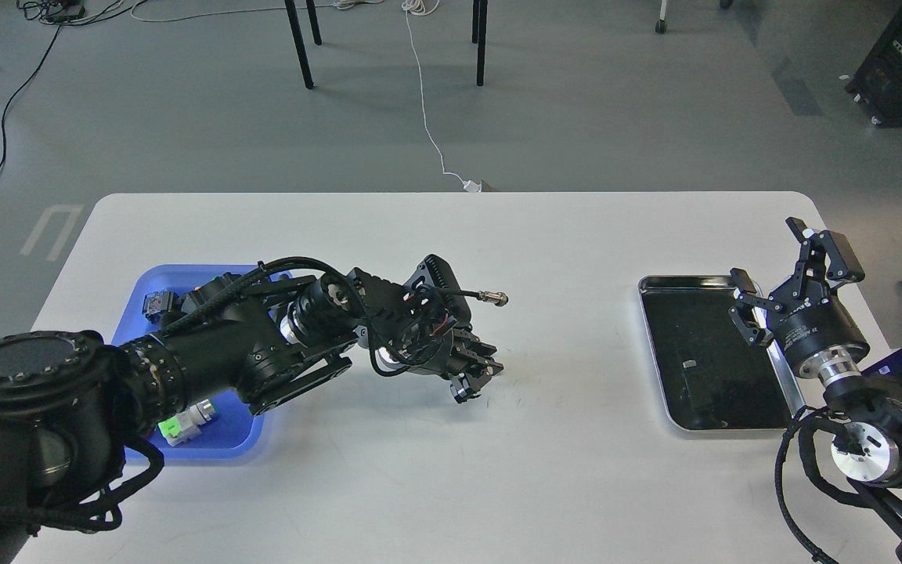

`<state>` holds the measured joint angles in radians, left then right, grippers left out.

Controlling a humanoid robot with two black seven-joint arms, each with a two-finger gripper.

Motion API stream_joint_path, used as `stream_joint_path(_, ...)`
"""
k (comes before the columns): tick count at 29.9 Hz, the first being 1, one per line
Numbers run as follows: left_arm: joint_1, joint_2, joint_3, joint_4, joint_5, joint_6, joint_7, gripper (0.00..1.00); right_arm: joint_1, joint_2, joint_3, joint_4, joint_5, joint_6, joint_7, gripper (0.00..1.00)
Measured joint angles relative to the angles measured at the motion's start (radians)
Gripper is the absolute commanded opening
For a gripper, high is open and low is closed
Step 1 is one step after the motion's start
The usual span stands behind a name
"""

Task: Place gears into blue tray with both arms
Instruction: 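Reach the left gripper to the second black part and grasp it, then carry the second black part into the blue tray and release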

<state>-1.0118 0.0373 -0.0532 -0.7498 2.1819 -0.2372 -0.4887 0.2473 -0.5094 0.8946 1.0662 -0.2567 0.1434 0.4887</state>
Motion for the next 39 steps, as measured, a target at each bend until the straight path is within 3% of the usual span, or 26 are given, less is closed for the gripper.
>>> stream_joint_path(7,-0.052,0.296,-0.031,-0.306,0.0,0.014,0.0,0.12,-0.004,0.0,0.011,0.007,0.0,-0.002,0.0,0.99)
stream_joint_path(11,-0.045,0.475,-0.05,-0.4,0.0,0.014,0.0,0.13,-0.008,0.005,0.012,0.007,0.001,-0.002,0.0,0.99)
stream_joint_path(19,0.067,0.673,-0.051,-0.349,0.0,0.02,0.0,0.14,-0.014,0.013,0.012,0.006,0.0,-0.002,0.0,0.99)
stream_joint_path(31,0.192,0.695,-0.094,-0.16,0.0,0.103,0.0,0.17,-0.035,0.012,0.012,0.006,0.001,-0.002,0.0,0.99)
stream_joint_path(34,0.206,0.695,-0.095,-0.145,0.0,0.117,0.0,0.26,-0.039,0.012,0.012,0.006,0.001,-0.002,0.0,0.99)
stream_joint_path(38,0.219,0.695,-0.097,-0.141,0.0,0.121,0.0,0.78,-0.041,0.015,0.012,0.006,0.001,-0.002,0.0,0.99)
stream_joint_path(39,0.22,0.693,-0.099,-0.14,0.0,0.122,0.0,0.81,-0.042,0.016,0.012,0.006,0.001,-0.002,0.0,0.99)
